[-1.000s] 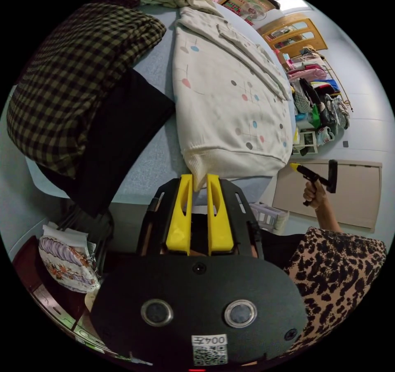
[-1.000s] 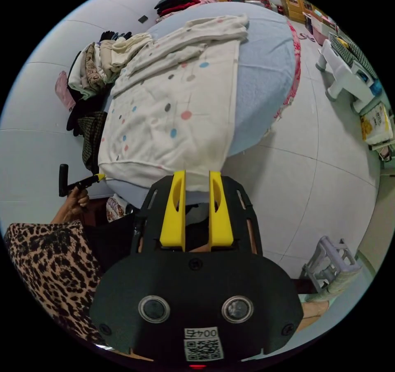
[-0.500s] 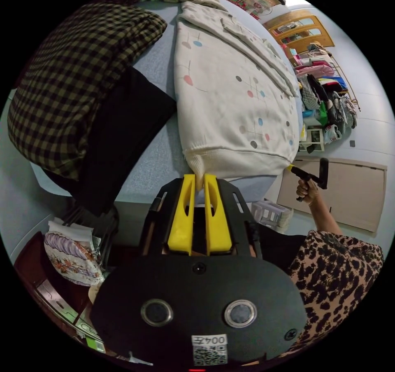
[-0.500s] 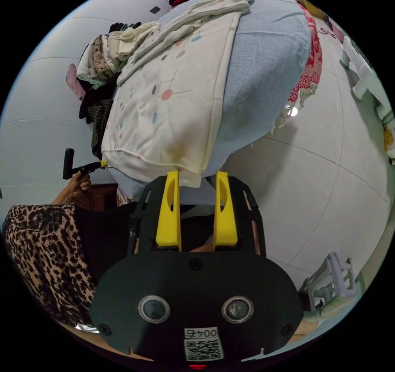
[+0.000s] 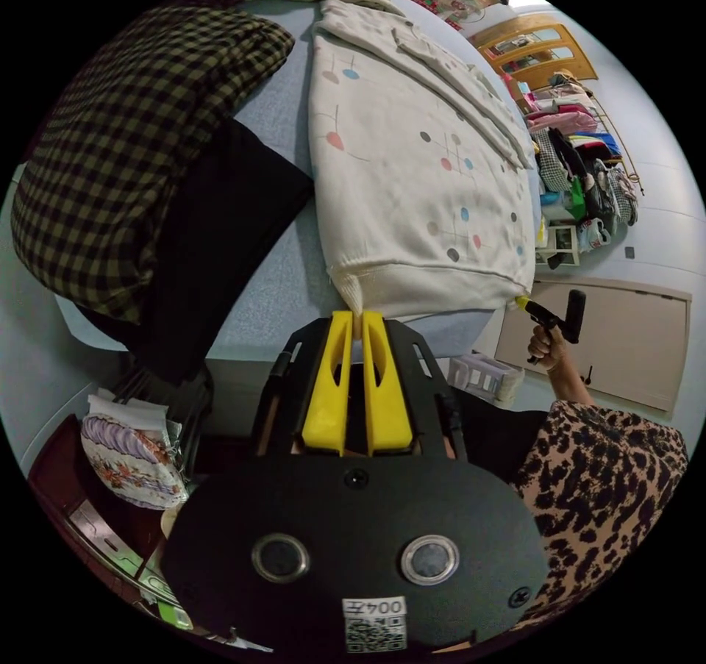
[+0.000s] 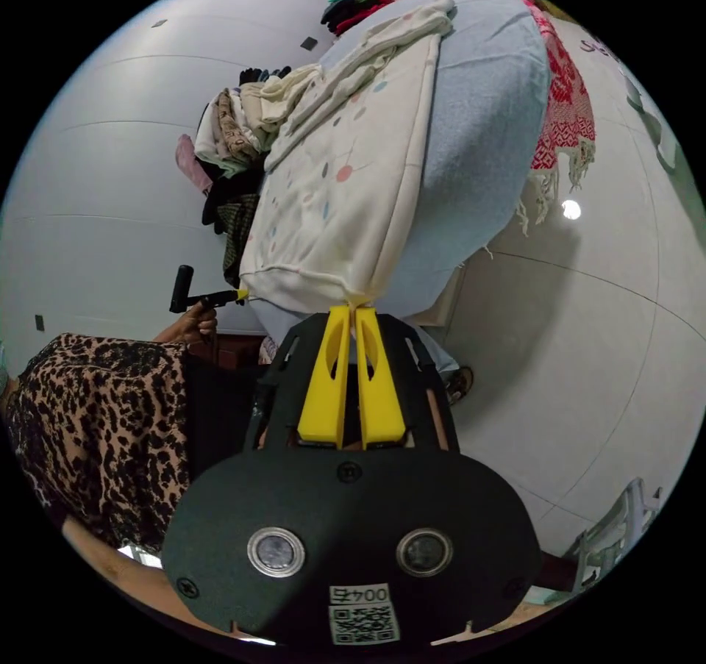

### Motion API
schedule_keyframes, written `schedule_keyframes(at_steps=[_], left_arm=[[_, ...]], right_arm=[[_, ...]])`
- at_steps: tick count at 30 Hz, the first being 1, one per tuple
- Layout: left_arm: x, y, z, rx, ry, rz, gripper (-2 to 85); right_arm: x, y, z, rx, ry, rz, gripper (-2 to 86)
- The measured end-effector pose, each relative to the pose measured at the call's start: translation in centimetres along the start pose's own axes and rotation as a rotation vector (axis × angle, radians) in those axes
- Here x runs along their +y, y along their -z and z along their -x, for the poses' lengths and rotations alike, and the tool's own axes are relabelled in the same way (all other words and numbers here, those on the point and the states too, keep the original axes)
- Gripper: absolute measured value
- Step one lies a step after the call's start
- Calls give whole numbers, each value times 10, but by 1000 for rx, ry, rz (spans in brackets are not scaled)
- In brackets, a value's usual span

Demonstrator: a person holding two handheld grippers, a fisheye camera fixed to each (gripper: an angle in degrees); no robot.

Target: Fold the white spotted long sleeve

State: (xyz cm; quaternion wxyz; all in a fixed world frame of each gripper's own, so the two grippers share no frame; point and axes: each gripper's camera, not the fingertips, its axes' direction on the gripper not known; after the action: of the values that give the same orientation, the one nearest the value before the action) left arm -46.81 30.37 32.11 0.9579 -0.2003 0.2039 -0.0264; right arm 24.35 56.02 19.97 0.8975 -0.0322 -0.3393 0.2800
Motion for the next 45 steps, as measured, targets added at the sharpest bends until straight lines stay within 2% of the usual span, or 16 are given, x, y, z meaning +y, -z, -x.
schedule_keyframes(at_steps=[4,12,17,22,28,31,37,45], left_arm=[[7,11,-2,17,-11,-27,21],[27,64,-24,21,-127,-159,15],[36,93,-43,12,-189,-198,13],[51,102,-51,-34,-226,-152,13],[55,80,-43,38,-117,-84,13],[34,88,-50,72,-92,-93,14],[-45,147,-87,91,-184,-145,15],[-212,209,-135,80,-305,-237,14]], right_arm=[[14,26,21,21,16,-34,-4],[15,70,106,215,166,-19,-6],[15,90,142,263,210,-8,-6],[29,97,165,275,208,58,-7],[36,92,165,245,91,80,-6],[15,101,179,261,79,58,-6],[-67,132,238,410,149,12,-6],[-228,161,296,579,148,-77,-6]])
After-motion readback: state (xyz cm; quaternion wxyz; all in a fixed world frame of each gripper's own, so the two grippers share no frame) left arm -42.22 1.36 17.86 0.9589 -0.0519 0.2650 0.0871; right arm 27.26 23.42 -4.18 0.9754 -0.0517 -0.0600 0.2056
